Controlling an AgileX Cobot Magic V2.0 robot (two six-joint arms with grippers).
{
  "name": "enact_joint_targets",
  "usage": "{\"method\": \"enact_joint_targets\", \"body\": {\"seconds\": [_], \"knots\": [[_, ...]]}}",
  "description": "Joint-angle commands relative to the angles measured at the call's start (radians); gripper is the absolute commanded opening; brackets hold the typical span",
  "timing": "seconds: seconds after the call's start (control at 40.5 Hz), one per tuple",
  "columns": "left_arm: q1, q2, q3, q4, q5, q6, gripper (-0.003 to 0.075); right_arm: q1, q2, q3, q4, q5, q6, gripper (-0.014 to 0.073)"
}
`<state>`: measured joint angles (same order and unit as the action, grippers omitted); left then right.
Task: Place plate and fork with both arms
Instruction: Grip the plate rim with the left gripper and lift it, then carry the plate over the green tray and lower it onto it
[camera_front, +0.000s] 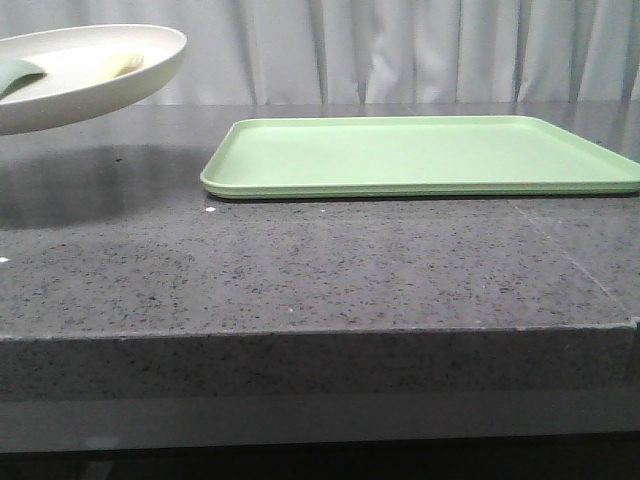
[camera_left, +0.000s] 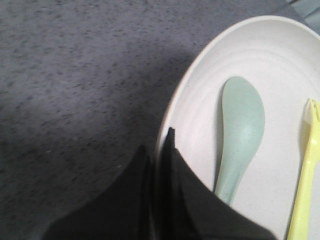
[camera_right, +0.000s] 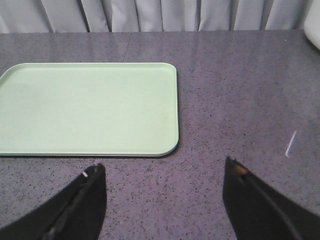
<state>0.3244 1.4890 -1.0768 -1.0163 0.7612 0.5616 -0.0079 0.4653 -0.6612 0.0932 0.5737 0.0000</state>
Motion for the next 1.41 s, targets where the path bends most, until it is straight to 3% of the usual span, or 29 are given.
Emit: {"method": "enact_joint_targets", "body": {"seconds": [0.0, 0.272, 0.445, 0.692, 0.939, 1.383], "knots": [[-0.074, -0.039, -0.075, -0.067, -0.057, -0.057, -0.0018, 0.001, 0.012, -0.037, 0.002, -0.068, -0.009, 0.0522], [-0.309, 0.017, -0.218, 0.09, -0.147, -0.261, -0.0018, 0.001, 0.012, -0.037, 0.002, -0.056, -0.009, 0.0522], [-0.432, 0.105, -0.299, 0.093, -0.165, -0.31, -0.0018, 0.002, 0.012, -0.037, 0.002, -0.056, -0.009, 0.0522], [-0.586, 0.211, -0.363, 0.119, -0.291, -0.374, -0.0018, 0.044, 0.012, -0.037, 0.002, -0.056, -0.009, 0.0522], [-0.698, 0.304, -0.405, 0.229, -0.42, -0.508, -0.0018, 0.079, 0.012, -0.037, 0.002, -0.052, -0.009, 0.0522], [-0.772, 0.414, -0.493, 0.231, -0.5, -0.544, -0.0018, 0.163, 0.012, -0.037, 0.002, -0.052, -0.009, 0.0522]]}}
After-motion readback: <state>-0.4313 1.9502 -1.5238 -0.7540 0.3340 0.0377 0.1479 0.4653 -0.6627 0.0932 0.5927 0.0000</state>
